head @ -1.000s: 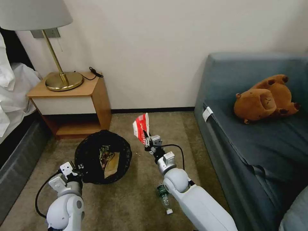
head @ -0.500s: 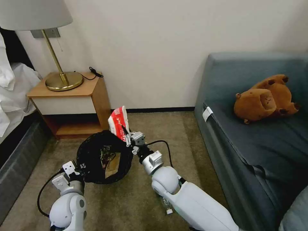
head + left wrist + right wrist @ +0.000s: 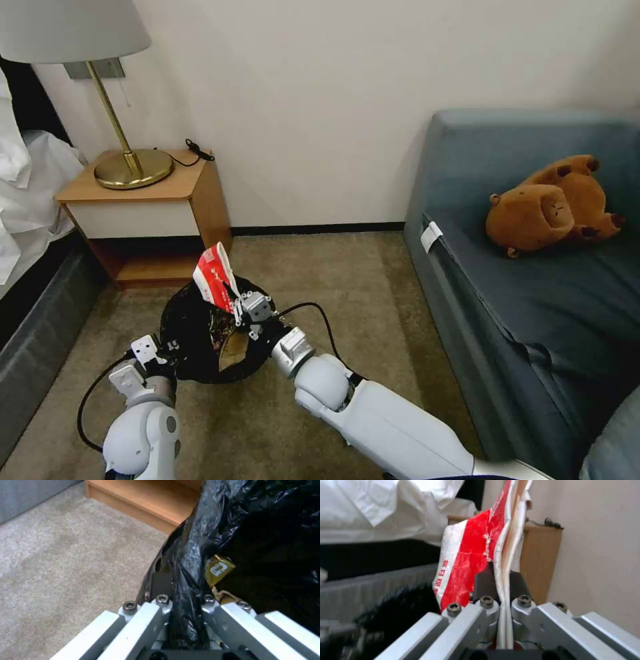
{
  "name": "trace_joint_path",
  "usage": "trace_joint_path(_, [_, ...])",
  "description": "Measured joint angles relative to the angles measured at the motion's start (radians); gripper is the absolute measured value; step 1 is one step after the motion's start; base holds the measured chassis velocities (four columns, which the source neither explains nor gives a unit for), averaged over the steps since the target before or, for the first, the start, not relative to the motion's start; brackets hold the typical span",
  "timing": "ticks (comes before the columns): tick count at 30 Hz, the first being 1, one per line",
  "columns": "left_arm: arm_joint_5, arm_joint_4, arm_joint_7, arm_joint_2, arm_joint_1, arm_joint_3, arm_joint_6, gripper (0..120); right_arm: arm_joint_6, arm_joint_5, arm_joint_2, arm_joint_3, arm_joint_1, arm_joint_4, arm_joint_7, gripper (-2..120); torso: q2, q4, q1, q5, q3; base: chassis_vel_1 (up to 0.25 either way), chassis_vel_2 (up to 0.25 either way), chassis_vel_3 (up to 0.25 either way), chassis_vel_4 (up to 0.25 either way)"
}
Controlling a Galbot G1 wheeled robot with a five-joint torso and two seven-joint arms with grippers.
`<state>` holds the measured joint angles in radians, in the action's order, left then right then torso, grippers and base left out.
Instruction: Pick up the trash bin, then pick up the garbage on the floor and place it into the trash bin.
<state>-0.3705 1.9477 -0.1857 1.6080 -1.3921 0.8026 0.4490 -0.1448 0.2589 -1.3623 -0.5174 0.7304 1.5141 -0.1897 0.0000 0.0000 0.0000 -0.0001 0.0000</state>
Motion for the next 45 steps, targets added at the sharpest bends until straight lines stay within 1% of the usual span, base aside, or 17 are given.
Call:
trace_joint_path(10, [0.01, 0.0, 0.001, 0.0, -0.005, -0.011, -0.004, 1, -0.01, -0.04, -0.018, -0.004, 0.041, -0.057, -0.006, 1, 0.0, 0.0, 0.0, 0.0, 0.0, 0.0, 0.0, 0.0, 0.0])
trace_joint_path(12, [0.013, 0.0, 0.002, 0.0, -0.006, -0.013, -0.006, 1, -0.005, -0.045, -0.015, -0.001, 0.05, -0.053, -0.004, 13, 0.0, 0.0, 0.0, 0.0, 0.0, 0.0, 0.0, 0.0, 0.0])
trace_joint_path(13, [0.013, 0.0, 0.002, 0.0, -0.006, -0.013, -0.006, 1, -0.005, -0.045, -0.015, -0.001, 0.05, -0.053, -0.004, 13, 0.0, 0.0, 0.0, 0.0, 0.0, 0.0, 0.0, 0.0, 0.0])
trace_joint_path(16, [0.015, 0.002, 0.002, 0.0, -0.007, -0.015, -0.006, 1, 0.003, -0.051, -0.014, 0.006, 0.064, -0.046, 0.0, 25, 0.0, 0.0, 0.0, 0.0, 0.0, 0.0, 0.0, 0.0, 0.0])
trace_joint_path(17, [0.015, 0.002, 0.002, 0.0, -0.007, -0.015, -0.006, 1, 0.003, -0.051, -0.014, 0.006, 0.064, -0.046, 0.0, 25, 0.0, 0.0, 0.0, 0.0, 0.0, 0.0, 0.0, 0.0, 0.0])
trace_joint_path(19, [0.018, 0.004, 0.002, 0.0, -0.007, -0.018, -0.007, 1, 0.005, -0.055, -0.015, 0.01, 0.075, -0.045, 0.001, 39, 0.0, 0.0, 0.0, 0.0001, 0.0, 0.0, 0.0, 0.0, 0.0])
trace_joint_path(23, [0.019, 0.004, 0.002, 0.0, -0.007, -0.018, -0.006, 1, 0.006, -0.058, -0.015, 0.012, 0.079, -0.044, 0.002, 45, 0.0, -0.0001, 0.0, 0.0, 0.0, 0.0, 0.0, 0.0, 0.0])
trace_joint_path(26, [0.02, 0.005, 0.002, 0.0, -0.007, -0.018, -0.007, 1, 0.009, -0.059, -0.015, 0.015, 0.081, -0.039, 0.003, 62, 0.0, -0.0001, 0.0, 0.0001, 0.0, 0.0, 0.0, 0.0, 0.0])
trace_joint_path(27, [0.02, 0.005, 0.002, 0.0, -0.007, -0.018, -0.007, 1, 0.009, -0.059, -0.015, 0.015, 0.081, -0.039, 0.003, 62, 0.0, -0.0001, 0.0, 0.0001, 0.0, 0.0, 0.0, 0.0, 0.0])
trace_joint_path(30, [0.02, 0.005, 0.002, 0.0, -0.008, -0.018, -0.007, 1, 0.014, -0.058, -0.015, 0.021, 0.076, -0.031, 0.003, 73, 0.0, 0.0, 0.0, 0.0001, 0.0, 0.0, 0.0, 0.0, 0.0])
trace_joint_path(33, [0.02, 0.004, 0.002, 0.0, -0.006, -0.015, -0.007, 1, 0.046, -0.049, -0.008, 0.051, 0.058, 0.001, -0.017, 89, 0.0, 0.0, 0.0, 0.0001, 0.0, 0.0, 0.0, 0.0, 0.0])
trace_joint_path(36, [0.02, 0.004, 0.002, 0.0, -0.005, -0.014, -0.007, 1, 0.055, -0.045, -0.006, 0.054, 0.055, 0.006, -0.027, 91, 0.0, 0.0, 0.0, 0.0001, 0.0, 0.0, 0.0, 0.0, 0.0])
trace_joint_path(38, [0.018, 0.002, 0.002, 0.0, -0.002, -0.011, -0.007, 1, 0.106, -0.014, -0.001, 0.065, 0.046, 0.028, -0.084, 99, 0.0, 0.0, 0.0, 0.0001, 0.0, 0.0, 0.0, 0.0, 0.0])
trace_joint_path(39, [0.015, 0.0, 0.002, 0.0, 0.001, -0.008, -0.007, 1, 0.149, 0.015, 0.004, 0.074, 0.041, 0.043, -0.131, 99, 0.0, 0.0, 0.0, 0.0002, 0.0, 0.0, 0.0, 0.0, 0.0])
trace_joint_path(40, [0.015, 0.0, 0.002, 0.0, 0.001, -0.008, -0.007, 1, 0.149, 0.015, 0.004, 0.074, 0.041, 0.043, -0.131, 99, 0.0, 0.0, 0.0, 0.0002, 0.0, 0.0, 0.0, 0.0, 0.0])
trace_joint_path(42, [0.01, -0.001, 0.003, 0.0, 0.004, -0.005, -0.006, 1, 0.213, 0.031, 0.032, 0.104, 0.032, 0.068, -0.169, 100, 0.0, -0.0001, 0.0, 0.0001, 0.0, 0.0, 0.0, 0.0, 0.0])
trace_joint_path(45, [0.007, -0.003, 0.003, 0.0, 0.005, -0.005, -0.006, 1, 0.227, 0.042, 0.046, 0.107, 0.03, 0.077, -0.175, 100, 0.0, -0.0001, 0.0, 0.0002, 0.0, 0.0, 0.0, 0.0, 0.0])
